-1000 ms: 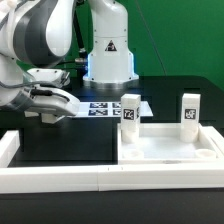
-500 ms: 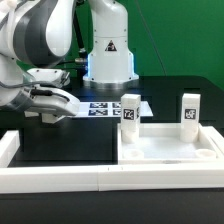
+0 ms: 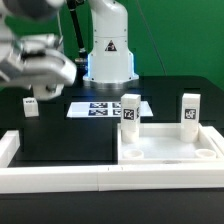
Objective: Assemble square table
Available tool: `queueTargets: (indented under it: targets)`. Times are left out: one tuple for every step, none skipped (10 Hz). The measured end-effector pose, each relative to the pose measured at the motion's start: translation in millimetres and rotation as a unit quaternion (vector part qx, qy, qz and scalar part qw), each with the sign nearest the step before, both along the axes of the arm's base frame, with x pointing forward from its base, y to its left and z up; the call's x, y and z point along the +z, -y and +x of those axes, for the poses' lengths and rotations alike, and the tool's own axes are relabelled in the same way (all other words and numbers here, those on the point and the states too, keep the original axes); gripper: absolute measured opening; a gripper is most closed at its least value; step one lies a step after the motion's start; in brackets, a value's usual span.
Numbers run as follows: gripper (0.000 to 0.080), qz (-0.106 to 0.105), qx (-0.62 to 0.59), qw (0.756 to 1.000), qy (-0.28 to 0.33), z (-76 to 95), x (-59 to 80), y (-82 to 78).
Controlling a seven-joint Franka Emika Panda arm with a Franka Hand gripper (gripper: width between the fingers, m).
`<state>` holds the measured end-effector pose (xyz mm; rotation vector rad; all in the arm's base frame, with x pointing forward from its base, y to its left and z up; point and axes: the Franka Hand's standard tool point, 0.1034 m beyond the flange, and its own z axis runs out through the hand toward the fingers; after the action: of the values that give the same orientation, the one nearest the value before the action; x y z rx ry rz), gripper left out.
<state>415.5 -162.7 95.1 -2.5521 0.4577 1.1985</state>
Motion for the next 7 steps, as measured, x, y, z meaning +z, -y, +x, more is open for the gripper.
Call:
queueTargets:
  targets:
    - [0.0291, 0.001, -0.001, 1.000, 0.002, -0.4, 3.4, -1.5]
    - [0.0291, -0.017, -0.029, 0.999, 0.043, -7.1, -14.9, 4.0]
    - [0.0291, -0.022, -0.036, 0.998, 0.057, -18.5, -13.0, 1.4]
    - [0.0291, -0.039, -0.032, 0.994, 0.095, -9.3, -12.3, 3.2]
    - [0.0291, -0.052, -0.032, 0.991, 0.116, -5.3, -11.0, 2.2]
    - [0.0291, -0.071, -0.028, 0.986, 0.149, 19.1, 5.4, -7.8]
    - [0.0291, -0.078, -0.009, 0.979, 0.188, 49.7, 31.1, -25.6]
